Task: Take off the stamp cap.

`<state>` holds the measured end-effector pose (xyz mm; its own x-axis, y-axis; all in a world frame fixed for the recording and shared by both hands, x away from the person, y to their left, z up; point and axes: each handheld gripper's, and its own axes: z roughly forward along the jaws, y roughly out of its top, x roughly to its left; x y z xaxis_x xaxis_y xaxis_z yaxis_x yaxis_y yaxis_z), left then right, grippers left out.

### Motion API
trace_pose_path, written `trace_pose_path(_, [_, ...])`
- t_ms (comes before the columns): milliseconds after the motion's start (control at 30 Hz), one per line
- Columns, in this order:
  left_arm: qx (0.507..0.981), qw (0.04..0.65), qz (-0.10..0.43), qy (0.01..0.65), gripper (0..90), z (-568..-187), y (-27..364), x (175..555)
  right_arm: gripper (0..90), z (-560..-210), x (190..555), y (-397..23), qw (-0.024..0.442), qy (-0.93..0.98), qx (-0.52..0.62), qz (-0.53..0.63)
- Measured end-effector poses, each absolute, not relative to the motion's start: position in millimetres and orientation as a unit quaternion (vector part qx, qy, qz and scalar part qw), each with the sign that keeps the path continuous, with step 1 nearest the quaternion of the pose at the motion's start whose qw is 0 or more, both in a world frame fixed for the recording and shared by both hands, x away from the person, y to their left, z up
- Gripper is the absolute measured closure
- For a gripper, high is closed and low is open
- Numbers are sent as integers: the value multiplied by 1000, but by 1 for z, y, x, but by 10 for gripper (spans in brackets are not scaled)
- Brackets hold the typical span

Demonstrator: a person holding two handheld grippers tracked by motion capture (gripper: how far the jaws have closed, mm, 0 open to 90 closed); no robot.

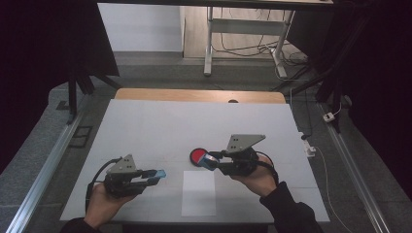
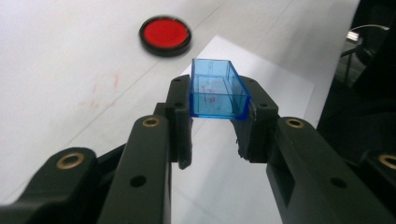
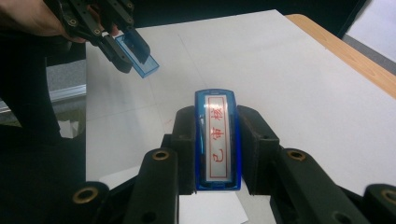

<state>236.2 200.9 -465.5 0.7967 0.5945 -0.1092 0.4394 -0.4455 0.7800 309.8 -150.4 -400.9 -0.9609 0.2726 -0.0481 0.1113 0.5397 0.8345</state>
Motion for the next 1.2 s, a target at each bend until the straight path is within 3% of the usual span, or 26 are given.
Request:
trace_pose_path(567, [822,420,102,371,689,-474,238,206,709,-401,310,-153,99,871,122,465])
trace_pose_path(1200, [808,422,94,400,689,-480,256,193,709,-406,314,-155,98,869,142,464])
